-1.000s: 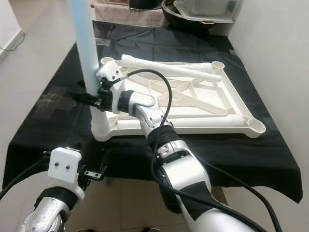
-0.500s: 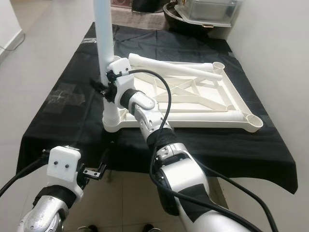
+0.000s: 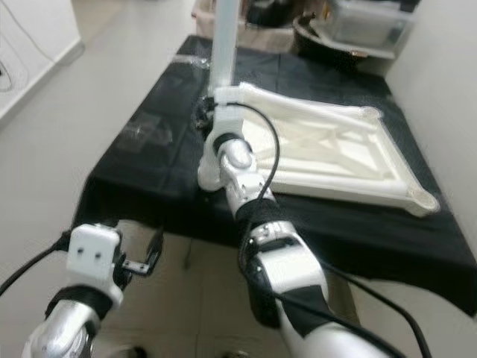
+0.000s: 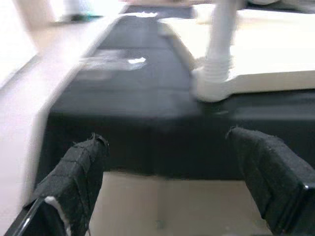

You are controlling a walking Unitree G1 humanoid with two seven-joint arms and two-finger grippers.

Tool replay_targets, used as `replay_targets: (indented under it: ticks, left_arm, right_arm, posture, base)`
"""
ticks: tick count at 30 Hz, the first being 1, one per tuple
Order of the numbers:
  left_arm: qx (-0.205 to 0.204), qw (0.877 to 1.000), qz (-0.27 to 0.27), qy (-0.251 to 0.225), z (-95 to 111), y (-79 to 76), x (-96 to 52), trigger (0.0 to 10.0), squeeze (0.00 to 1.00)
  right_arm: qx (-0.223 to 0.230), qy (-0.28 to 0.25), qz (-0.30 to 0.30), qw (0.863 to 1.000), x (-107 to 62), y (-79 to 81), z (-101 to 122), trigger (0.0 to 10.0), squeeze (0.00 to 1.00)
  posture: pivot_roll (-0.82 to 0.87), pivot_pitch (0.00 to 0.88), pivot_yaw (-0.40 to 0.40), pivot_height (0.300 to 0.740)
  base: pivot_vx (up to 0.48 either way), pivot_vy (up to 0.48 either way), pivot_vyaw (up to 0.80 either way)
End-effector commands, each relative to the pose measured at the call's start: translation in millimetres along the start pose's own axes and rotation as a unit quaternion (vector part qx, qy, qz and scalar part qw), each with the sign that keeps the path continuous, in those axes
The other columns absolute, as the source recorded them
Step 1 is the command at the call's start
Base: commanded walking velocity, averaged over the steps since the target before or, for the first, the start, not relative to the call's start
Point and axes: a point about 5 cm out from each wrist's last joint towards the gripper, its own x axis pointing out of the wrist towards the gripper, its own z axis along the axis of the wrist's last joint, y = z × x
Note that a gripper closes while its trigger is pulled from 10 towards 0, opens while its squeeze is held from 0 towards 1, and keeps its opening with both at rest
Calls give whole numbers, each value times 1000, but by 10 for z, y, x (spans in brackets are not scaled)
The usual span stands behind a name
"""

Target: Building children table

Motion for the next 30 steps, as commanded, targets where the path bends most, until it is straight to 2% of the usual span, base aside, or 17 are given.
replay_targets:
  ticks: [1, 2, 4, 6, 8, 10, 11, 12, 13, 18, 20, 21, 22, 24, 26, 27, 30]
  left_arm:
    - [3, 1000, -6, -1, 8, -13, 15, 10000, 0]
    - [3, 1000, -6, -1, 8, -13, 15, 10000, 0]
    - [3, 1000, -6, -1, 8, -15, 16, 10000, 0]
    - [4, 1000, -6, -2, 7, -15, 15, 10000, 0]
    - [4, 1000, -6, -2, 7, -15, 15, 10000, 0]
    - [4, 1000, -7, -1, 7, -14, 14, 10000, 0]
    - [4, 1000, -7, -1, 7, -14, 14, 10000, 0]
    - [4, 1000, -7, -1, 9, -16, 13, 10000, 0]
    - [4, 1000, -7, -1, 10, -18, 11, 10000, 0]
    - [4, 1000, -8, -2, 12, -23, 13, 10000, 0]
    - [3, 1000, -9, -3, 15, -29, 20, 10000, 0]
    - [3, 1000, -11, -3, 16, -32, 23, 10000, 0]
    - [3, 1000, -11, -3, 16, -32, 23, 10000, 0]
    - [3, 1000, -12, -3, 19, -35, 20, 10000, 0]
    - [3, 1000, -12, -3, 19, -35, 20, 10000, 0]
    - [3, 1000, -13, -4, 22, -37, 20, 10000, 0]
    - [-1, 1000, -25, -3, 22, -60, 17, 10000, 0]
  right_arm:
    - [22, 122, -78, 989, -153, -54, -576, 10000, 0]
    - [22, 122, -78, 989, -153, -54, -576, 10000, 0]
    - [38, 129, -128, 983, -149, -73, -557, 10000, 0]
    - [40, 136, -153, 978, -153, -85, -557, 10000, 0]
    - [40, 136, -153, 978, -153, -85, -557, 10000, 0]
    - [49, 127, -205, 969, -160, -112, -525, 10000, 0]
    - [49, 127, -205, 969, -160, -112, -525, 10000, 0]
    - [60, 110, -265, 956, -177, -152, -479, 10000, 0]
    - [60, 105, -285, 951, -186, -168, -464, 10000, 0]
    - [65, 99, -327, 938, -205, -181, -431, 10000, 0]
    - [68, 87, -357, 927, -214, -184, -380, 10000, 0]
    - [78, 81, -397, 911, -235, -195, -337, 10000, 0]
    - [78, 81, -397, 911, -235, -195, -337, 10000, 0]
    - [82, 76, -423, 899, -249, -203, -302, 10000, 0]
    - [82, 76, -423, 899, -249, -203, -302, 10000, 0]
    - [82, 72, -435, 894, -256, -194, -275, 10000, 0]
    - [70, 65, -448, 889, -270, -104, -220, 10000, 0]
  posture:
    - [111, 224, -130, 740]
    - [111, 224, -130, 740]
    - [111, 224, -130, 740]
    - [113, 224, -130, 740]
    - [113, 224, -130, 740]
    - [113, 224, -130, 740]
    - [113, 224, -130, 740]
    - [115, 227, -129, 740]
    - [115, 227, -129, 740]
    - [115, 227, -129, 740]
    - [115, 227, -129, 740]
    - [115, 227, -129, 740]
    - [115, 227, -129, 740]
    - [130, 226, -126, 740]
    - [130, 226, -126, 740]
    - [130, 226, -126, 740]
    - [140, 223, -124, 740]
  base:
    - [0, 0, 0]
    - [0, 0, 0]
    - [0, 0, 0]
    - [0, 0, 0]
    - [0, 0, 0]
    - [0, 0, 0]
    - [0, 0, 0]
    - [0, 0, 0]
    - [0, 0, 0]
    - [0, 0, 0]
    - [0, 0, 0]
    - [0, 0, 0]
    - [0, 0, 0]
    - [0, 0, 0]
    - [0, 0, 0]
    - [0, 0, 0]
    - [0, 0, 0]
